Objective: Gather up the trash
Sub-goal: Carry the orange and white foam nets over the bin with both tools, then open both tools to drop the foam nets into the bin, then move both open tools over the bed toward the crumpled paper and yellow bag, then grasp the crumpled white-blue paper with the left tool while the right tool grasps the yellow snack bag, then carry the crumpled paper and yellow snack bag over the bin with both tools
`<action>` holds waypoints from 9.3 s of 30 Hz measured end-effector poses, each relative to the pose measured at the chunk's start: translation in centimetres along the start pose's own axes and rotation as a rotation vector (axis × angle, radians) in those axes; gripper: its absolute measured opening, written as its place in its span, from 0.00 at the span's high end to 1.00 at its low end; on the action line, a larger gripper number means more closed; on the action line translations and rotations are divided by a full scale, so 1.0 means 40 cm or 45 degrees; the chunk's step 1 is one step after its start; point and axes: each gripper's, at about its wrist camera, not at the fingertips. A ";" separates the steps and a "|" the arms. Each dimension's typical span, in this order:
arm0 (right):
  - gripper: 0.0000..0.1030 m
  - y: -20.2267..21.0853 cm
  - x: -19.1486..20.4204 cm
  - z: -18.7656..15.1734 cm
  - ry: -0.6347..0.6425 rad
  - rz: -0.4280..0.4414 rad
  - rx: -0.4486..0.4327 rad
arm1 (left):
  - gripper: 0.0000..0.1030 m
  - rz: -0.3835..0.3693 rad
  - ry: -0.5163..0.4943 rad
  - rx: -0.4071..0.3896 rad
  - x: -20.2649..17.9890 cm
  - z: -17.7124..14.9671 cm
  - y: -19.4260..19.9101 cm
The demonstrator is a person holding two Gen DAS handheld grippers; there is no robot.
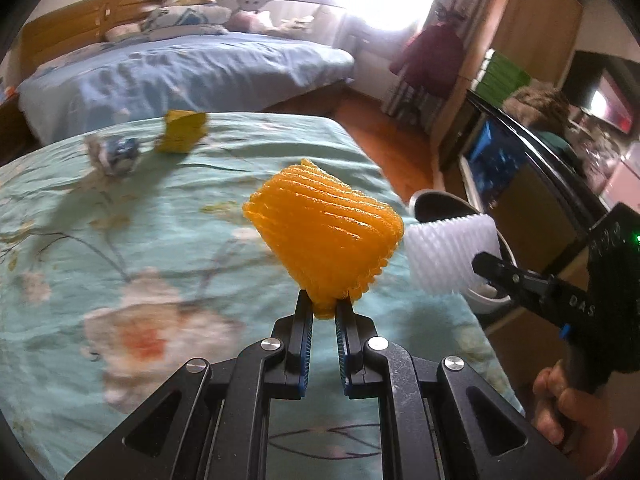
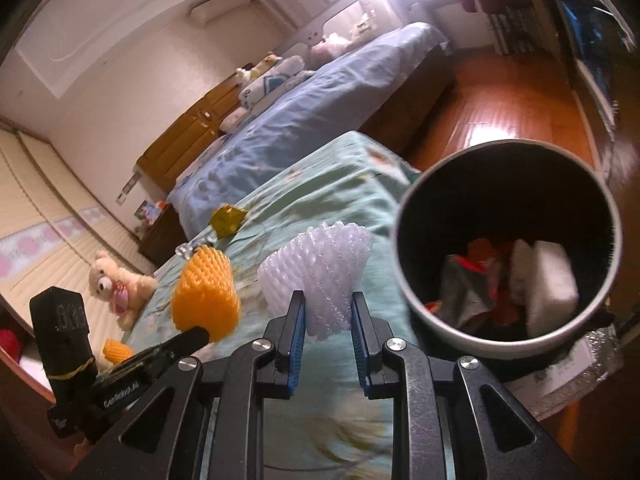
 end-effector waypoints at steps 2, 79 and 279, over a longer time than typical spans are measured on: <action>0.79 0.014 -0.016 0.002 -0.008 -0.015 -0.013 | 0.91 -0.013 -0.024 0.013 -0.020 0.002 -0.008; 0.75 0.064 -0.266 0.140 -0.040 -0.366 -0.095 | 0.90 -0.102 -0.342 0.168 -0.375 0.118 -0.276; 0.68 -0.190 0.199 0.022 0.264 -0.015 0.130 | 0.99 0.091 0.065 -0.044 0.120 0.036 -0.033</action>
Point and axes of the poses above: each gripper's, at about its wrist camera, not at the fingertips, and y roughly against the way its jaws point, x to its left, z to its top
